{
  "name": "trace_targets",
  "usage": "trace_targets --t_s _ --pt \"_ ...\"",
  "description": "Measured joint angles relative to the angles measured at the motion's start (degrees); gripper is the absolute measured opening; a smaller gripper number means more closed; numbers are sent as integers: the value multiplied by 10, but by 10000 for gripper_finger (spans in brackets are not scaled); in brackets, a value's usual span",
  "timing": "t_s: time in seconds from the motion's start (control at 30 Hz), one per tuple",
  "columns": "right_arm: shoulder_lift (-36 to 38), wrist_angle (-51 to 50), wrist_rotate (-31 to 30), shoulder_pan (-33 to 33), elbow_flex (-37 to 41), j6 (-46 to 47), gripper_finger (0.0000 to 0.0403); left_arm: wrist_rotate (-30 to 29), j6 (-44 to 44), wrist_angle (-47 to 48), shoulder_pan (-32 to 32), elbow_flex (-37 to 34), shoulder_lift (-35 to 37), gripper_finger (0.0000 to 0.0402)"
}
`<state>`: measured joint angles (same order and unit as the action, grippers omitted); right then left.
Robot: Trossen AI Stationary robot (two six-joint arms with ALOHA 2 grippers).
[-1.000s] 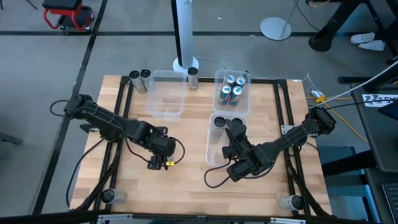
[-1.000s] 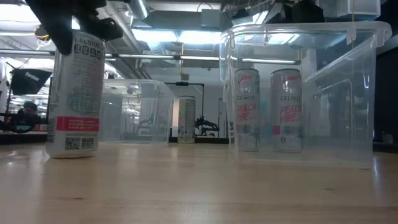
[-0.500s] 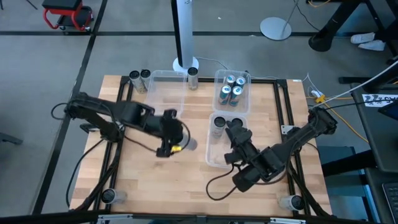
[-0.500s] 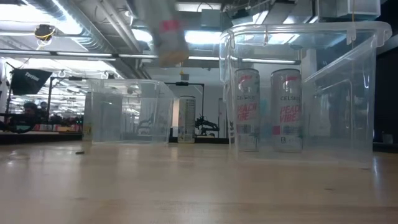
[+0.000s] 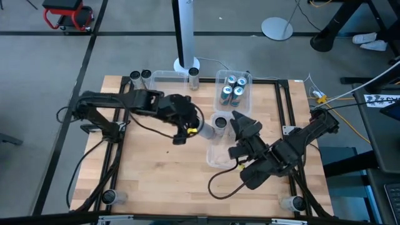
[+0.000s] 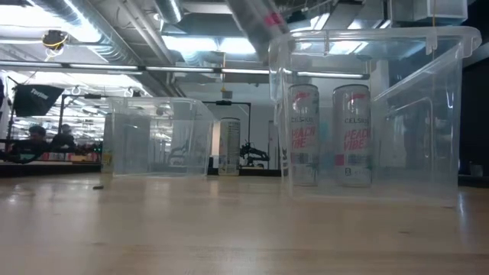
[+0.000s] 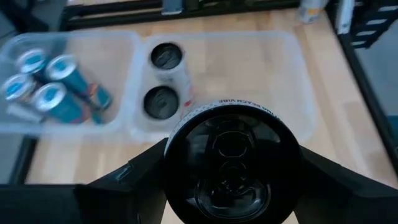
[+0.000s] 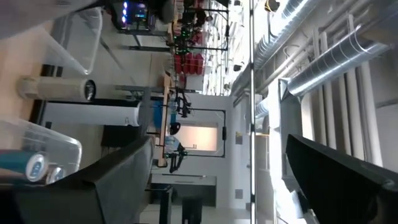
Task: Sort soda cans
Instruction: Put the white pink soda can into the bottom right transparent bin
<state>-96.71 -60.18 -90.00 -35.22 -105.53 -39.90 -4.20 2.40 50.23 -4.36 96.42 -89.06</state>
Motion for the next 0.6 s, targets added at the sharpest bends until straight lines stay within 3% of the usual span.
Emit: trace_targets --t_s 0.3,0.6 --pt "0 2 0 0 -74 -69 365 55 38 -79 14 0 -63 252" --pt "0 1 0 0 -85 -71 365 71 69 -158 30 0 -126 252"
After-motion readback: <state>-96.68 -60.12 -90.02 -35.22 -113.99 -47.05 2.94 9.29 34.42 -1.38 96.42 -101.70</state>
